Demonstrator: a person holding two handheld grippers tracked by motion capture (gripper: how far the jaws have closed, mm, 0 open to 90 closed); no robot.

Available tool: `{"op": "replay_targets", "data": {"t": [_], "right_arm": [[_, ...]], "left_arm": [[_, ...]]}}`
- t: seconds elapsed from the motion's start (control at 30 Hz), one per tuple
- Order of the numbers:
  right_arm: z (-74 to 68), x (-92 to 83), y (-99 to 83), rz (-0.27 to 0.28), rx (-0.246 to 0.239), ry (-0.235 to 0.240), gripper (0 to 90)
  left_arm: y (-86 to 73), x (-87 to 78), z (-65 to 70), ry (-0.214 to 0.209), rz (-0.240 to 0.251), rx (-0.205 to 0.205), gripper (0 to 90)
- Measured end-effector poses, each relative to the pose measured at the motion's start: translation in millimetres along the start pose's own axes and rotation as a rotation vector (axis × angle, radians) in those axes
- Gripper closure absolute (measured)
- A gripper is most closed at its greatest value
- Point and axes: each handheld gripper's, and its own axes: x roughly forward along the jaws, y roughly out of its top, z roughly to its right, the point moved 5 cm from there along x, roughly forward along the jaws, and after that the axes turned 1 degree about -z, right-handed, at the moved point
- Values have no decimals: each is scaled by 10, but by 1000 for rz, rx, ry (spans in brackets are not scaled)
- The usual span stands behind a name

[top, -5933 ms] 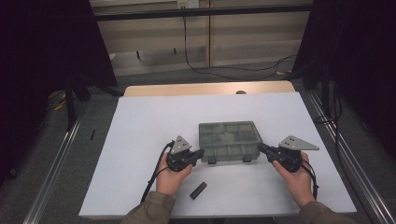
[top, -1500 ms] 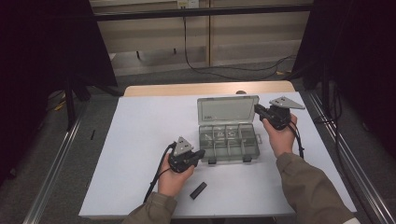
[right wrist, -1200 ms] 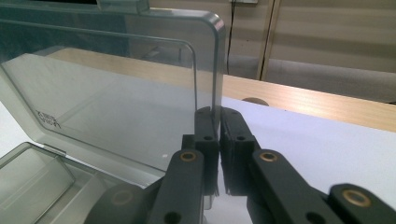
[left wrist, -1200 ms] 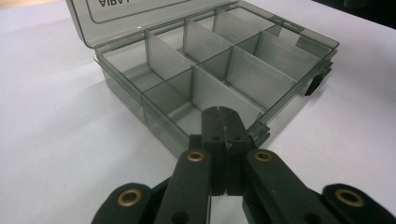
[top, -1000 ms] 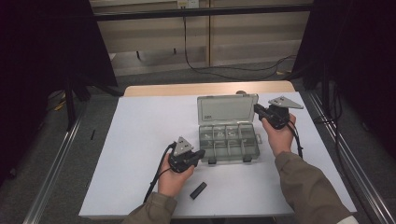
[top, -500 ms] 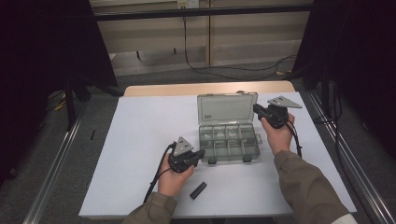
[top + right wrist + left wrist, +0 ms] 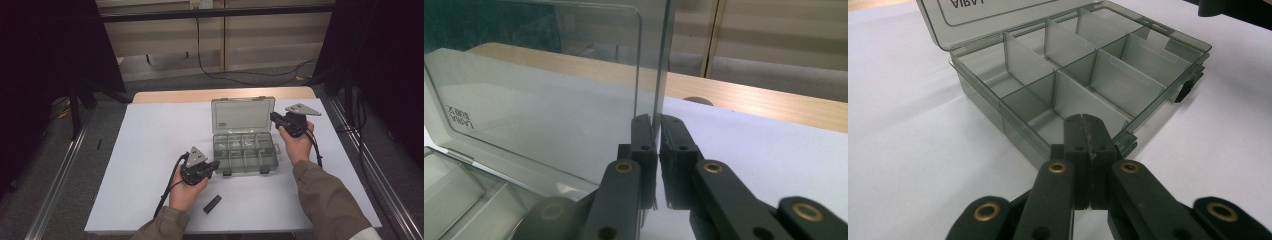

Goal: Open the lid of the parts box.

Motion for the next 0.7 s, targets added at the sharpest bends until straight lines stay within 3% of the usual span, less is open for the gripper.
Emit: {"op": "replay_targets", "data": {"t": [0.47,0.7], "right_arm": [[9,80,-88,-40,-18,-4,853],[29,39,-62,-13,-5,12,839]], "left_arm": [[-2,1,1,-1,0,-6,900],[-5,-2,2,1,3,-9,900]]}}
